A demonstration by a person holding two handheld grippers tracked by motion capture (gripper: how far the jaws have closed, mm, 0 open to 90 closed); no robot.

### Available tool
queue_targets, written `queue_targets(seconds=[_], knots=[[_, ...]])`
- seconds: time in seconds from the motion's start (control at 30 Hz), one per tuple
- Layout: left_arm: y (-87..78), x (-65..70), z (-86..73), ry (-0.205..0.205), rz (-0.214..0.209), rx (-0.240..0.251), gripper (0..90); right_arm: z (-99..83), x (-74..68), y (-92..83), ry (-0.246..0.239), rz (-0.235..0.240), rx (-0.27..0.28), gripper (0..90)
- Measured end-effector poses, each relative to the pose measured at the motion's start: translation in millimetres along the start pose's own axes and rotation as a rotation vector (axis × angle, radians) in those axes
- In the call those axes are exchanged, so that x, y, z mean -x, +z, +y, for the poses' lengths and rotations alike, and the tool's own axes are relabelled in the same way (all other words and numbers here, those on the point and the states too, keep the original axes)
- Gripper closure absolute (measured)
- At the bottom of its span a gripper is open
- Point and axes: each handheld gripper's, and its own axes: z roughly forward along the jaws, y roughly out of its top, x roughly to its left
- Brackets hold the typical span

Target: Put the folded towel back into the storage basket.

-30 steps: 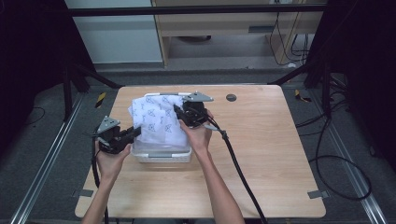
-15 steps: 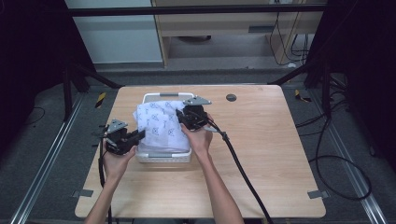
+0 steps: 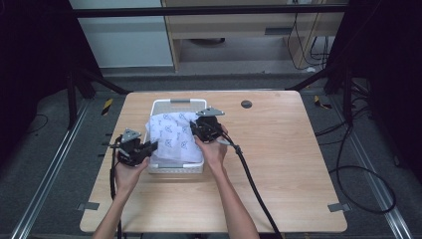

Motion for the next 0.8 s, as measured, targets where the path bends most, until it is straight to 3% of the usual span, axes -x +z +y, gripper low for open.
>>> queue_targets(seconds=[0.6,0.8], knots=[[8.6,0.1,-2.8,0.003,0.016,-0.028,77.0,-6.8,-0.6,10.4,-0.033,-0.035,-0.037,66.7],[9.4,-0.9,-2.2,-0.011,0.027,-0.026,71.9,-8.3,-0.9,12.7,-0.045,-0.051,-0.049,65.2]])
